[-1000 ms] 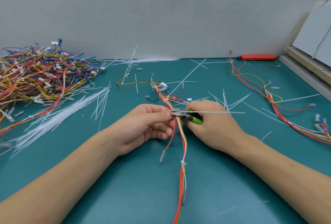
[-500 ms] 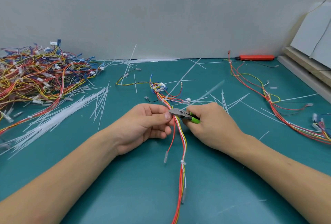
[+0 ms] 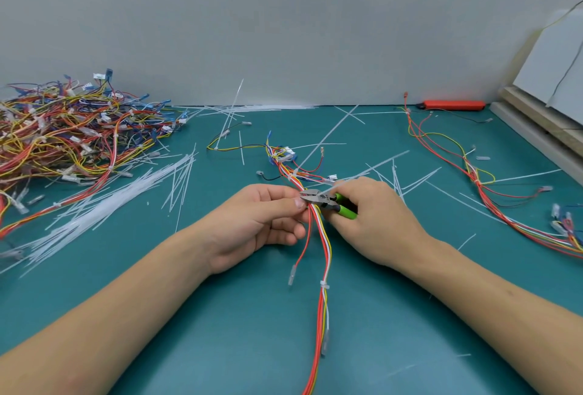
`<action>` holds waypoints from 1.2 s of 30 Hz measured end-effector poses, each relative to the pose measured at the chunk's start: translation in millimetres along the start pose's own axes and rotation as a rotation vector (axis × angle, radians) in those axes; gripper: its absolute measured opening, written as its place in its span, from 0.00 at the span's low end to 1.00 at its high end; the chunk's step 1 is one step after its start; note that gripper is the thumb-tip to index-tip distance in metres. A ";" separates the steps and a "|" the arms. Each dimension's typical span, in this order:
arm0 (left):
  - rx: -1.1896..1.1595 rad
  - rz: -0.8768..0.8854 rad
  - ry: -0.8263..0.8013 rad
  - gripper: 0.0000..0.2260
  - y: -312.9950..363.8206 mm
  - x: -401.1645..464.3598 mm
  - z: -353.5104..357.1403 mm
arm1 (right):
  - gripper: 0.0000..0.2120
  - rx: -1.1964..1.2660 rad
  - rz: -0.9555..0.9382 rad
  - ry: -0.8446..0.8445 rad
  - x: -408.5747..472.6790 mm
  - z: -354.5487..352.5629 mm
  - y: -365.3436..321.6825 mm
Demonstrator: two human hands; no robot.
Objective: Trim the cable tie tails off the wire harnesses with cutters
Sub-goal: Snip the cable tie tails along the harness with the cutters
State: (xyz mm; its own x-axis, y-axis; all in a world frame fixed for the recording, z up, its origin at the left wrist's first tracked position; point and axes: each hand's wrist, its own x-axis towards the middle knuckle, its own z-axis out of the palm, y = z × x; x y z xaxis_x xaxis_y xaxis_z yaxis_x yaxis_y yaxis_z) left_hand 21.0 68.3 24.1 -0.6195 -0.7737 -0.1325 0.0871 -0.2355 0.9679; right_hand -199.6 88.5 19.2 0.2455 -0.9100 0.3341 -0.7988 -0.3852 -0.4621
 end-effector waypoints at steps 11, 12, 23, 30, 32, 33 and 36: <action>0.006 0.015 0.010 0.05 -0.5 0.3 0.1 | 0.10 -0.047 -0.047 -0.039 2.3 -1.0 -0.4; 0.006 0.015 0.011 0.05 -0.4 0.3 0.2 | 0.11 -0.043 -0.044 -0.042 2.2 -1.7 -1.3; -0.004 0.000 -0.020 0.05 0.0 0.1 -0.8 | 0.14 -0.027 0.013 -0.017 -1.8 -3.8 -6.3; -0.017 -0.018 -0.013 0.06 1.2 -0.5 0.2 | 0.16 -0.051 0.037 -0.012 -3.4 -2.2 -3.8; -0.015 -0.020 -0.023 0.05 1.4 -1.2 0.6 | 0.16 -0.023 0.017 -0.009 -4.4 -2.9 -3.0; -0.019 -0.021 -0.023 0.05 1.5 -1.4 0.8 | 0.15 -0.012 0.006 -0.007 -4.5 -3.2 -3.5; -0.035 -0.024 -0.011 0.04 2.0 -1.5 0.6 | 0.11 -0.004 -0.038 -0.023 -2.5 -3.0 -3.3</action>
State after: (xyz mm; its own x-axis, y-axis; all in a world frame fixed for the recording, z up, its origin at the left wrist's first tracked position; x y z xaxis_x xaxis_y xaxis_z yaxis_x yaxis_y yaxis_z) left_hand 21.7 69.4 26.4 -0.6300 -0.7614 -0.1531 0.0995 -0.2747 0.9564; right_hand -199.2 92.5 22.3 0.2884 -0.8979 0.3326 -0.7907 -0.4192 -0.4462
